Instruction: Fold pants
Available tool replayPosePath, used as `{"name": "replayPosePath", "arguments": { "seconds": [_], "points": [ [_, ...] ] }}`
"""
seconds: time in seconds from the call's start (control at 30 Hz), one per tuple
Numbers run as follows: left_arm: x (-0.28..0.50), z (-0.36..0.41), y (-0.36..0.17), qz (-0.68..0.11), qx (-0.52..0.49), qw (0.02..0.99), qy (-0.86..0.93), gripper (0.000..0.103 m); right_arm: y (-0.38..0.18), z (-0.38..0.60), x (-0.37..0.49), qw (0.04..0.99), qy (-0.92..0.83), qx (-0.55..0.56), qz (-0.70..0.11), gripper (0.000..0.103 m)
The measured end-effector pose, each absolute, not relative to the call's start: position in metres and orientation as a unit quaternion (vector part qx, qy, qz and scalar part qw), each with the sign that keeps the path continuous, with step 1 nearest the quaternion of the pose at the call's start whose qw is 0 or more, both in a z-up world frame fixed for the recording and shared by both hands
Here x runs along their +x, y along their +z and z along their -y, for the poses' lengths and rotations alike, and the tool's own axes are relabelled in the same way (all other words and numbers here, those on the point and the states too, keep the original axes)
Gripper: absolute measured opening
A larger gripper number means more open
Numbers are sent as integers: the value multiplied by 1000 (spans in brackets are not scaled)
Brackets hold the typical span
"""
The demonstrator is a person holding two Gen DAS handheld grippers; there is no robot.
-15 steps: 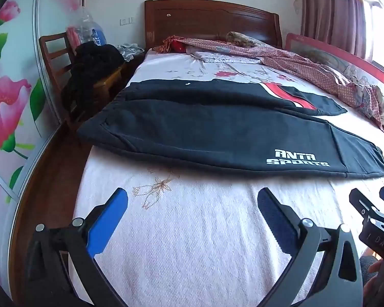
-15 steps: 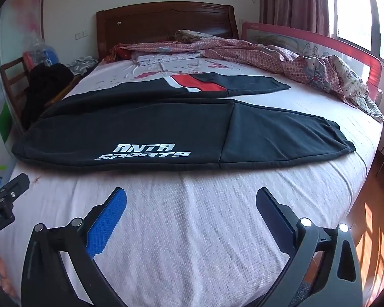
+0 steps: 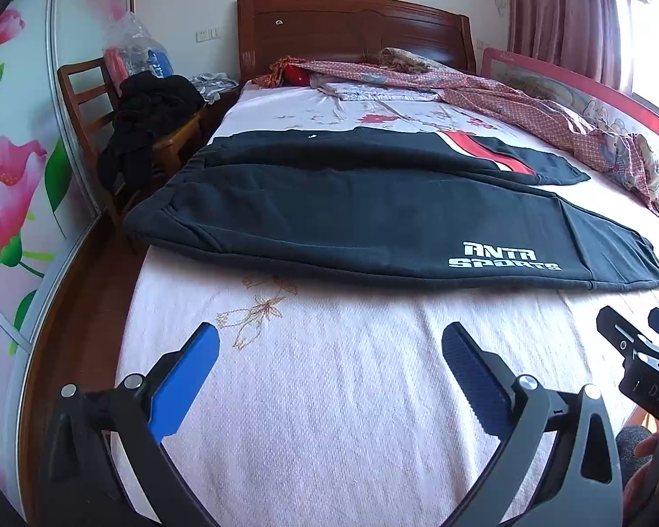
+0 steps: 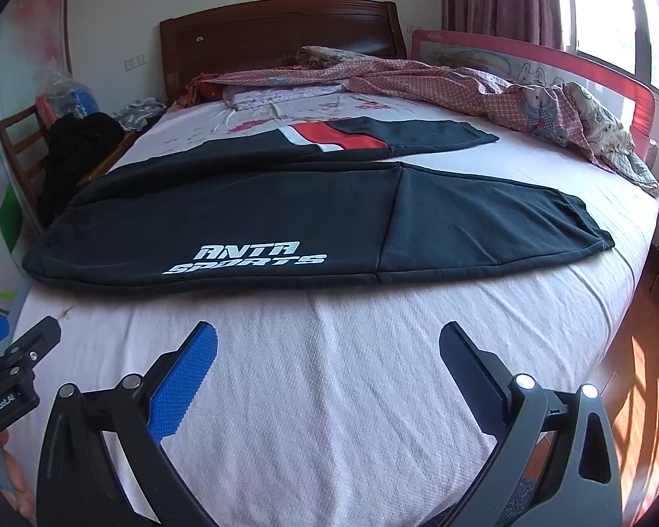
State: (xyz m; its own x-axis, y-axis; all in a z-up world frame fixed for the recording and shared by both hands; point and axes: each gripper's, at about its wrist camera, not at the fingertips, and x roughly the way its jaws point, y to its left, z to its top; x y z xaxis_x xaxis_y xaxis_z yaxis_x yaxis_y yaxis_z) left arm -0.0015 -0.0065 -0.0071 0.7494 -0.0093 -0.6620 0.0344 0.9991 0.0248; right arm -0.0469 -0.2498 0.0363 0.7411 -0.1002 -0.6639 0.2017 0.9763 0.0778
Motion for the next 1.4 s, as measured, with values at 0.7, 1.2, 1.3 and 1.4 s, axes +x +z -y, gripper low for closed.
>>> {"name": "replayPosePath", "arguments": {
  "seconds": [0.7, 1.2, 1.3, 1.4],
  "points": [
    [1, 5, -9, -370, 23, 929, -7, 101, 34, 250, -47, 924, -84, 65, -367, 100],
    [1, 4, -9, -370, 21, 929, -4, 101, 35, 249, -48, 929, -82, 71, -355, 100],
    [1, 4, -9, -370, 20, 929, -6, 101, 35, 248, -48, 929, -81, 74, -353, 100],
    [1, 4, -10, -371, 22, 928, -6, 101, 35, 248, -48, 929, -79, 76, -353, 100]
  ]
}}
